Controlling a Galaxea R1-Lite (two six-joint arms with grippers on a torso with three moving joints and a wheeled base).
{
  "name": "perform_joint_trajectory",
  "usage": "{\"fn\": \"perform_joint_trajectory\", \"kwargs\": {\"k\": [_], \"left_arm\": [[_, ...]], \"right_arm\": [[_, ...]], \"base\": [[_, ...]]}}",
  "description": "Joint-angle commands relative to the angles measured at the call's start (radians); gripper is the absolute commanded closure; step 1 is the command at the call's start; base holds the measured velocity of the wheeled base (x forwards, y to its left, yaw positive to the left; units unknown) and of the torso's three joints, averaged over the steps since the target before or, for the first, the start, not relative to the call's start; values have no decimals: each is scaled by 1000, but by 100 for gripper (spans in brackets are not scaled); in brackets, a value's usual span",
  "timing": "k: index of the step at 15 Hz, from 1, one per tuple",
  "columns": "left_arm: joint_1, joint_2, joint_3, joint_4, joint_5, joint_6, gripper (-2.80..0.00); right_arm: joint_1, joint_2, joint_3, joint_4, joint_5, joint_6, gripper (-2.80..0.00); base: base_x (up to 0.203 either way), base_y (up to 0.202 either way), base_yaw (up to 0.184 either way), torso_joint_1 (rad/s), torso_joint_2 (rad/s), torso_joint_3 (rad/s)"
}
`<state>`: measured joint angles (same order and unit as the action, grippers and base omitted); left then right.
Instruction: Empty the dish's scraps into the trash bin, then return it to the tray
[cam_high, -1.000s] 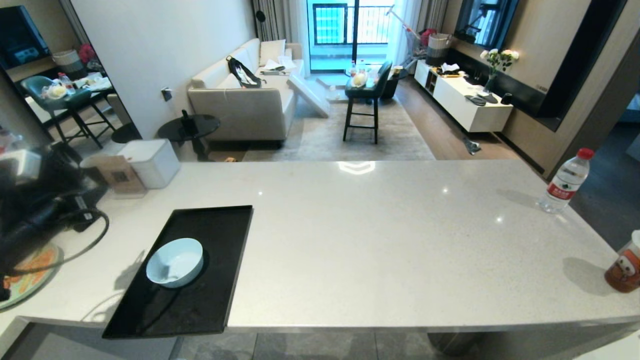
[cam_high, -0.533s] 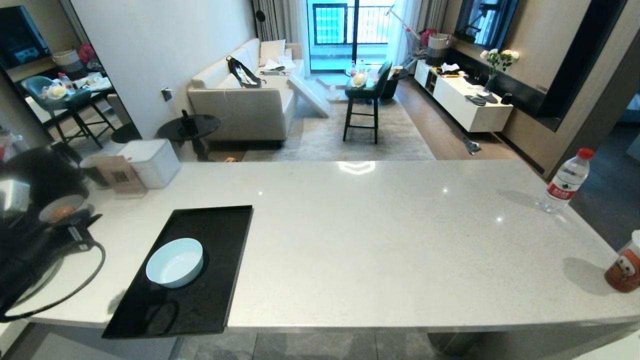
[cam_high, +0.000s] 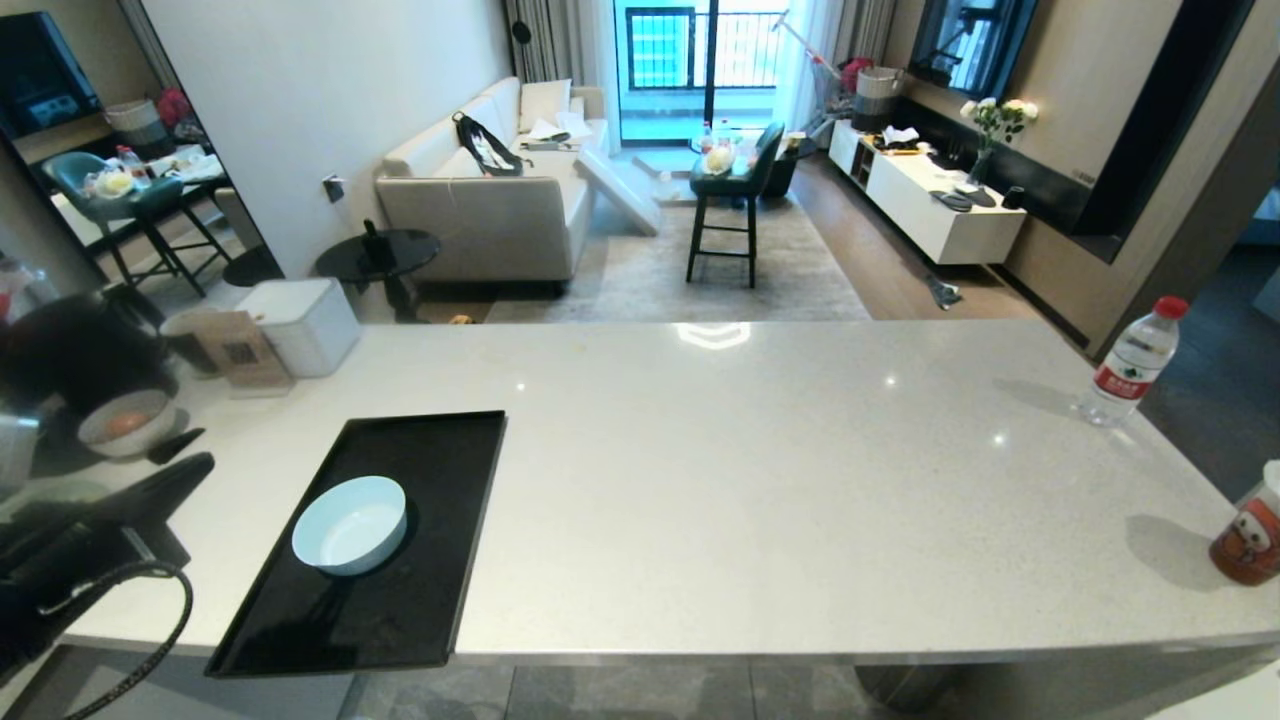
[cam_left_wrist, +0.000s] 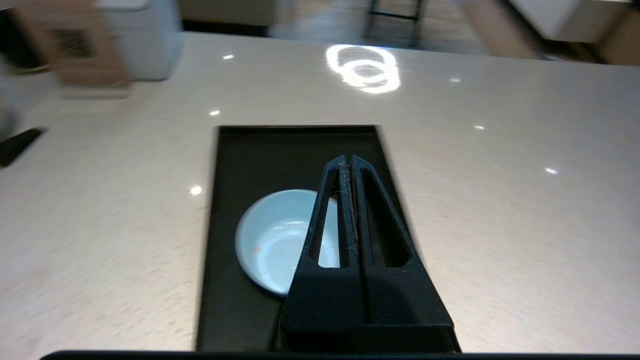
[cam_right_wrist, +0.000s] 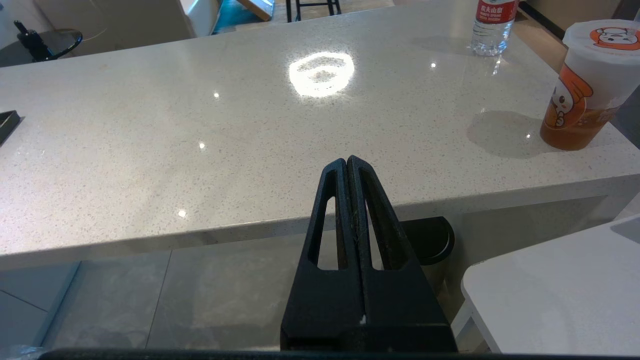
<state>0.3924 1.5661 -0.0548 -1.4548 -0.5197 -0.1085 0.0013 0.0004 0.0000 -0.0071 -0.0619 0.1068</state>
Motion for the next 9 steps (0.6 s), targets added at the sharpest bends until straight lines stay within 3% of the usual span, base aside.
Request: {"fn": "perform_joint_trajectory", "kwargs": {"k": [1,3,6,9], "left_arm": [[-19,-141,14,17,-173,-5,0],[-95,-243,39,43,-256,-6,0],[-195,-407,52,156,-276,11,0],[-313,-605,54,471,-260,44,0]], "right_arm": [[0,0,0,-1,1,0,0],[0,0,0,-1,1,1,0],[0,0,0,-1,0,1,0],[0,0,0,-1,0,1,0]], "base": [[0,0,0,0,0,0],[0,0,0,0,0,0],[0,0,0,0,0,0],[0,0,0,0,0,0]]}}
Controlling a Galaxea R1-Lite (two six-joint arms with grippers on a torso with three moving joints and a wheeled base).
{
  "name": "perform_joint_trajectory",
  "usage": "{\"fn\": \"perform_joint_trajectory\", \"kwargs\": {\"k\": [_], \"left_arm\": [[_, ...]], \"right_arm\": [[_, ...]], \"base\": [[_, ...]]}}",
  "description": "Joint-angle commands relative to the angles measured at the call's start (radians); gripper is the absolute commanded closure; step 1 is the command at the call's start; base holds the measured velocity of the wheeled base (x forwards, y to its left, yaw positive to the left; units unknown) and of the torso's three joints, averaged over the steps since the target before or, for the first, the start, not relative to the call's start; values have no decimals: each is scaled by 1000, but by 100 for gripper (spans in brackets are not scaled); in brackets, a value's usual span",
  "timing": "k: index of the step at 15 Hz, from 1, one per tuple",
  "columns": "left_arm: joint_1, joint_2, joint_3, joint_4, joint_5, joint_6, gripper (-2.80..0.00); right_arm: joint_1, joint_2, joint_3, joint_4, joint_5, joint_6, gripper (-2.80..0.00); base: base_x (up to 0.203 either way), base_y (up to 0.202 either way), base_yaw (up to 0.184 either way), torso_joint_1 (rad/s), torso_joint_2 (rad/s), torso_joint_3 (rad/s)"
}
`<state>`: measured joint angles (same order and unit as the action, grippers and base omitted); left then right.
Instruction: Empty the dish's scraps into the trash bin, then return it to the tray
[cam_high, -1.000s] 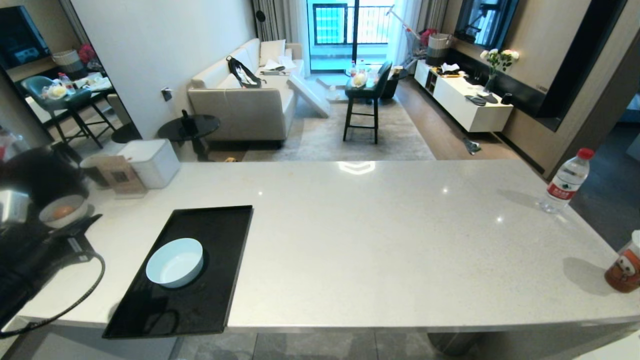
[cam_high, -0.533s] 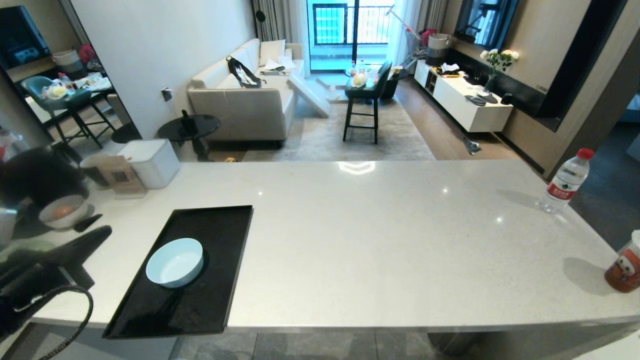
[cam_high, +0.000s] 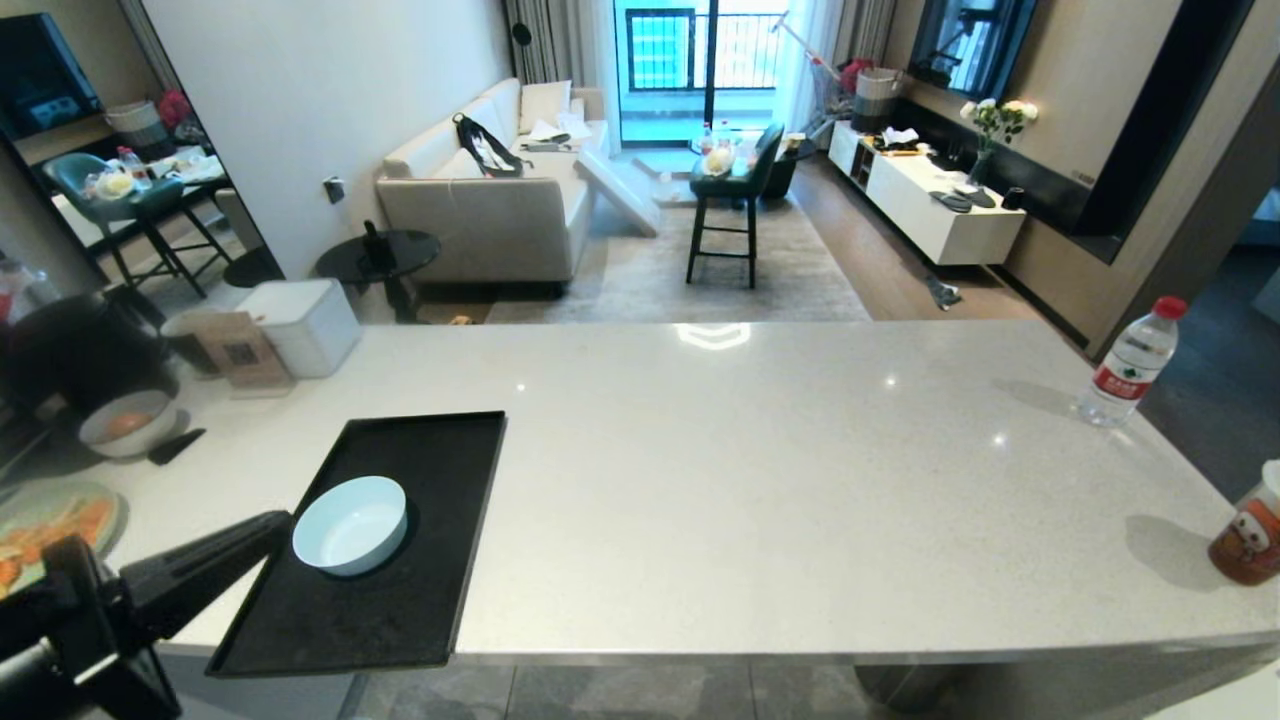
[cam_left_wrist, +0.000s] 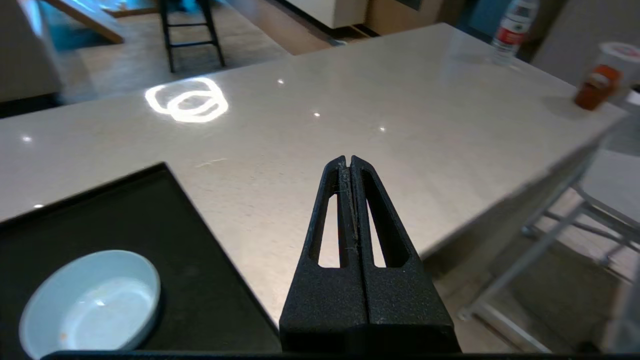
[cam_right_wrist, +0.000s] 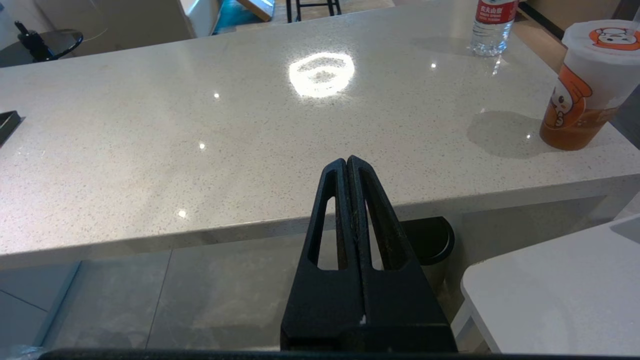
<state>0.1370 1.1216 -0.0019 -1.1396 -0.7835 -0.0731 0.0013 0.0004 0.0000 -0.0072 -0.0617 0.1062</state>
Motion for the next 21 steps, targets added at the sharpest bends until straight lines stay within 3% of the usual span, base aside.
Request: {"fn": "perform_joint_trajectory", "kwargs": {"k": [1,3,6,7,8,9,11,14,21], "left_arm": [[-89,-246,1,284,26,26,0],[-131,-444,2,538,136,78,0],[-170,-714,0,840,410,138,0],[-177,-792,-4,923,500,145,0],[-175,-853,-6,992,632,152,0],[-165,-914,-3,1041,701,157,0],[-148,-1021,-2,1121,740,158,0],[-137,-1121,0,1140,757,124,0],[-137,-1122,2,1130,759,108,0]], "right_arm": [[0,0,0,0,0,1,0],[0,0,0,0,-1,1,0],[0,0,0,0,-1,1,0],[0,0,0,0,-1,1,0],[0,0,0,0,-1,0,0],[0,0,0,0,0,0,0],[0,0,0,0,0,0,0],[0,0,0,0,0,0,0],[0,0,0,0,-1,0,0]], "base": [[0,0,0,0,0,0],[0,0,0,0,0,0],[0,0,0,0,0,0],[0,0,0,0,0,0],[0,0,0,0,0,0],[0,0,0,0,0,0],[0,0,0,0,0,0],[0,0,0,0,0,0],[0,0,0,0,0,0]]}}
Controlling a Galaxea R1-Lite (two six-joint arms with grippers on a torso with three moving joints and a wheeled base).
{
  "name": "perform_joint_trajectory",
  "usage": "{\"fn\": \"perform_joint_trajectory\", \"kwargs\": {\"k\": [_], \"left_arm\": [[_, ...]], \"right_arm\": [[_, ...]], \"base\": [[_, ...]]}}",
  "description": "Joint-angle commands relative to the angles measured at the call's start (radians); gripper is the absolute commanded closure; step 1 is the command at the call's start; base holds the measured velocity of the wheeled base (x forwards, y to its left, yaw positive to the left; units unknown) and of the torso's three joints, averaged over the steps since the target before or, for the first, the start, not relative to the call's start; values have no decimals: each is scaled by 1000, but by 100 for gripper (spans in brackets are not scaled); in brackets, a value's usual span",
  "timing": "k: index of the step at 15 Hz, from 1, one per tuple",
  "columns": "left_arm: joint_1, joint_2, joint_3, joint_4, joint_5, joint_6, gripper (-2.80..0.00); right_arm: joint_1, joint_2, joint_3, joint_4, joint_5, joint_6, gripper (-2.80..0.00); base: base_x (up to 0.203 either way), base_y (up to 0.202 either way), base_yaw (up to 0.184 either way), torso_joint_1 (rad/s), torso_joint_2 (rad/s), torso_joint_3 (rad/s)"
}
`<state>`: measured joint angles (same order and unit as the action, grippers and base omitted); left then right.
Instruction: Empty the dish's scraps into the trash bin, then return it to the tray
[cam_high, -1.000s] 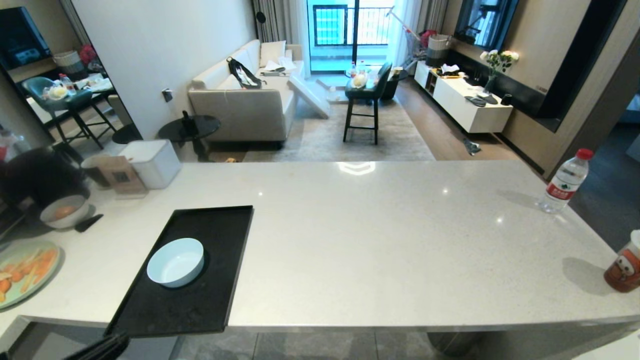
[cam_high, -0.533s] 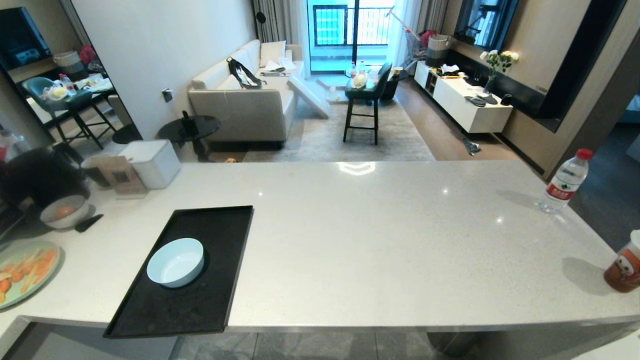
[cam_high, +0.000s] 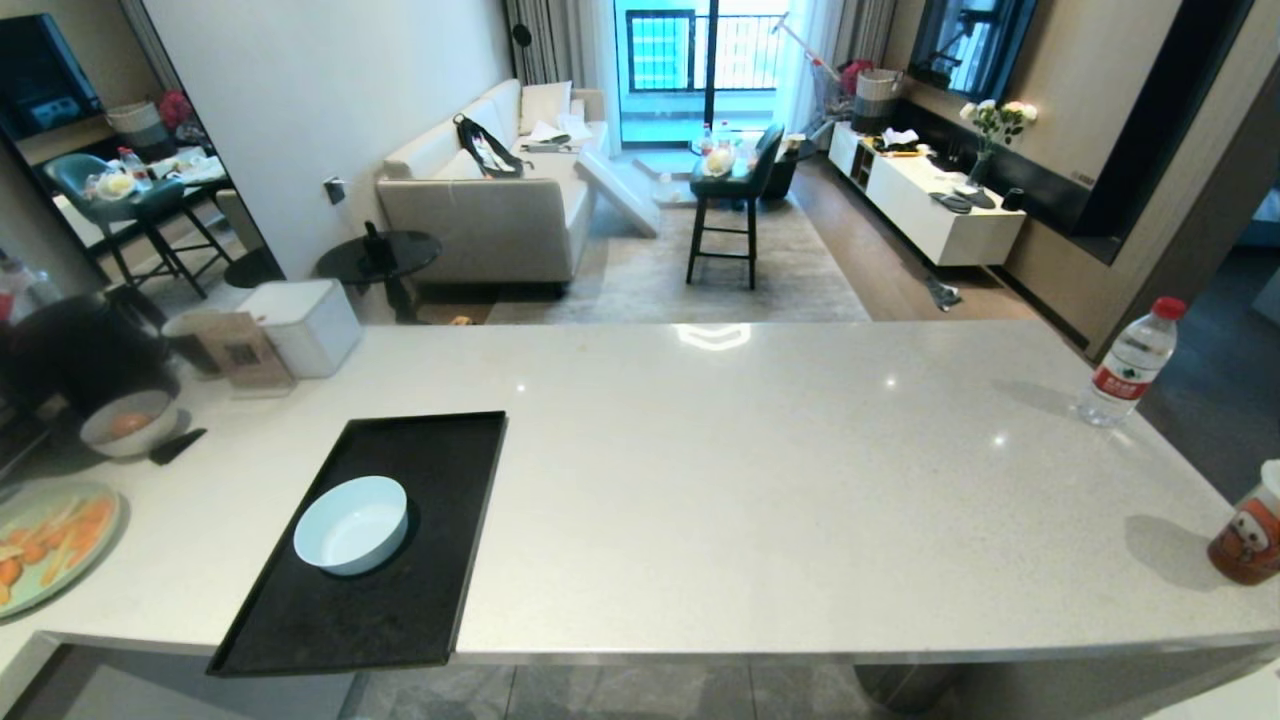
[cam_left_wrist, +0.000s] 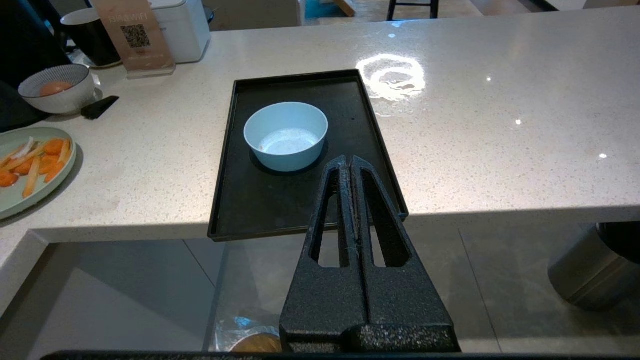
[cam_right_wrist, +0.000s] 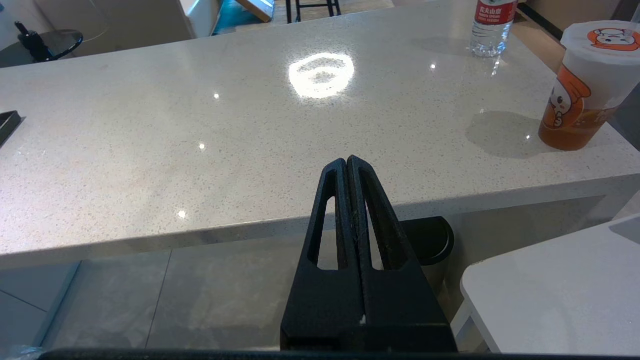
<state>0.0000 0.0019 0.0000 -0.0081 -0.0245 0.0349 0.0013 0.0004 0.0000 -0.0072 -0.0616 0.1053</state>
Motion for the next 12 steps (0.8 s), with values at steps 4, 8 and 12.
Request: {"fn": "perform_joint_trajectory", "kwargs": {"k": [4,8,12], "left_arm": [[0,-1,0,-1,0,0,0],[0,-2,0,-1,0,0,0],[0,-2,0,-1,0,0,0]], "right_arm": [[0,0,0,0,0,1,0],[0,0,0,0,-1,1,0],[0,0,0,0,0,1,0]], "base": [[0,0,0,0,0,0],[0,0,0,0,0,0],[0,0,0,0,0,0]]}}
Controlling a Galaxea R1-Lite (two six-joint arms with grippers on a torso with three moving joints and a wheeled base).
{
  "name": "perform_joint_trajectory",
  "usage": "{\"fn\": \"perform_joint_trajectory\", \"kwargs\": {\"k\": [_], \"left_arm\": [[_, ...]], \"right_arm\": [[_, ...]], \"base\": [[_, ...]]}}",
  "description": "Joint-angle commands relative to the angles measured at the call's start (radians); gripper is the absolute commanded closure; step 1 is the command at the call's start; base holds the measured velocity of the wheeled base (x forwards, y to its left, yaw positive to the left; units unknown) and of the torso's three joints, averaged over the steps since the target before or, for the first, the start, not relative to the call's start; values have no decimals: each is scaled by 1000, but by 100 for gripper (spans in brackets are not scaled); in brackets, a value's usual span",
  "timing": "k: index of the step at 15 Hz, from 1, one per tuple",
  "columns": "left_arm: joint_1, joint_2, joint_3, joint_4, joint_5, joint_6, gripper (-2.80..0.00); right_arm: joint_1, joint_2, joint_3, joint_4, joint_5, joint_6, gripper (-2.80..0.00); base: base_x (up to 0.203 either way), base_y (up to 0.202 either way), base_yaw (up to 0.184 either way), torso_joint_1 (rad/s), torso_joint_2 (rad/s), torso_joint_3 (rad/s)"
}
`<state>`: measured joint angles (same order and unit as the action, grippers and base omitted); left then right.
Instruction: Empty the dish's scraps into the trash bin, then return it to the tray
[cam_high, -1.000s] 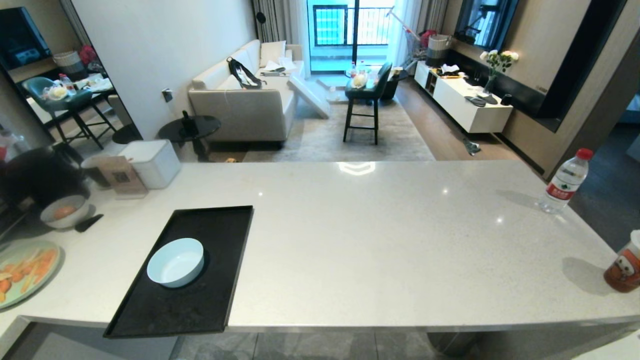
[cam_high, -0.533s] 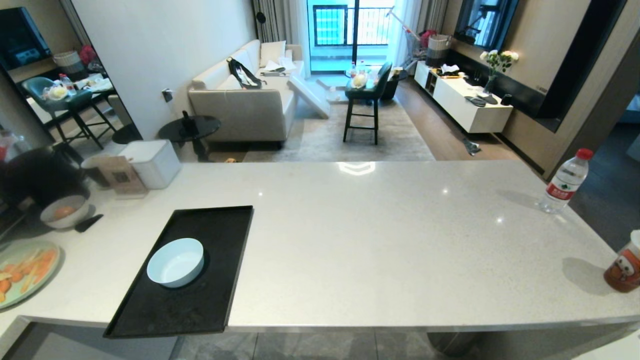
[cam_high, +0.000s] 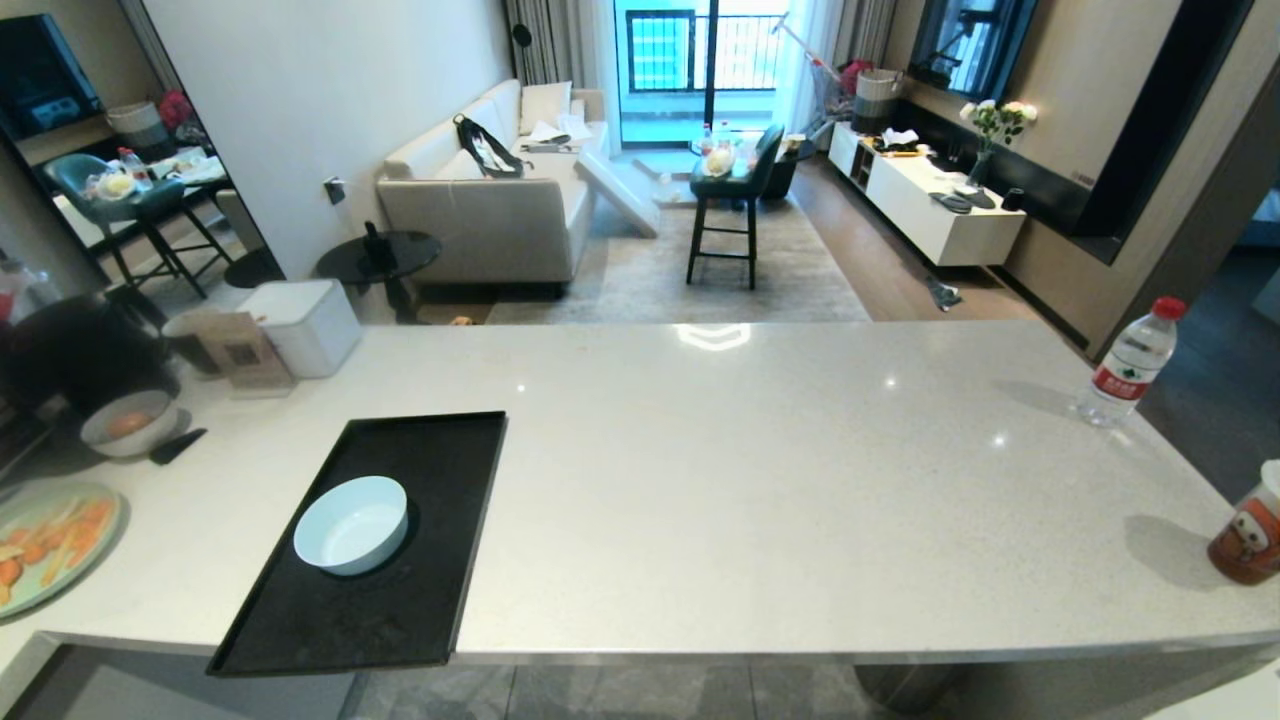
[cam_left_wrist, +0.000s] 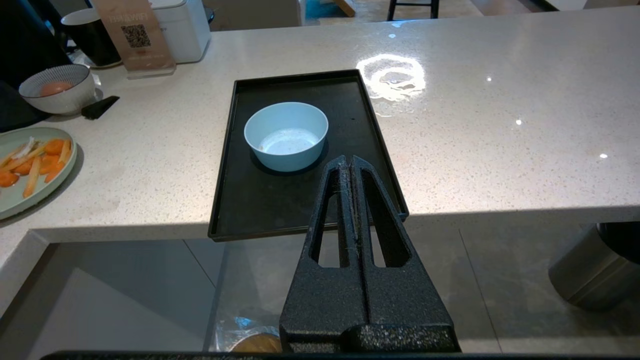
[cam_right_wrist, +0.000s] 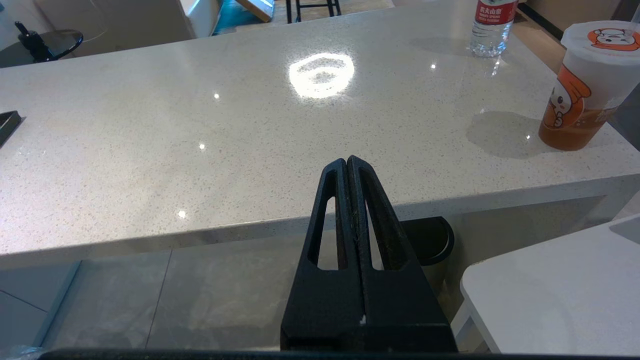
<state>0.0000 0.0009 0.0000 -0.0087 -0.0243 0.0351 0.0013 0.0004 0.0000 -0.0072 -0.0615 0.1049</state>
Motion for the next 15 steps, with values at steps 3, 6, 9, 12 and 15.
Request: {"fn": "perform_joint_trajectory", "kwargs": {"k": [3,6,9,12,15], "left_arm": [[0,-1,0,-1,0,0,0],[0,-1,0,-1,0,0,0],[0,1,0,-1,0,0,0],[0,-1,0,-1,0,0,0],[0,0,0,-1,0,0,0]], "right_arm": [[0,0,0,1,-1,2,0],[0,0,0,0,-1,2,0],[0,0,0,0,-1,2,0],[0,0,0,1,-1,-2,0],[0,0,0,0,0,-1,0]], "base": [[0,0,0,0,0,0],[0,0,0,0,0,0],[0,0,0,0,0,0],[0,0,0,0,0,0],[0,0,0,0,0,0]]}}
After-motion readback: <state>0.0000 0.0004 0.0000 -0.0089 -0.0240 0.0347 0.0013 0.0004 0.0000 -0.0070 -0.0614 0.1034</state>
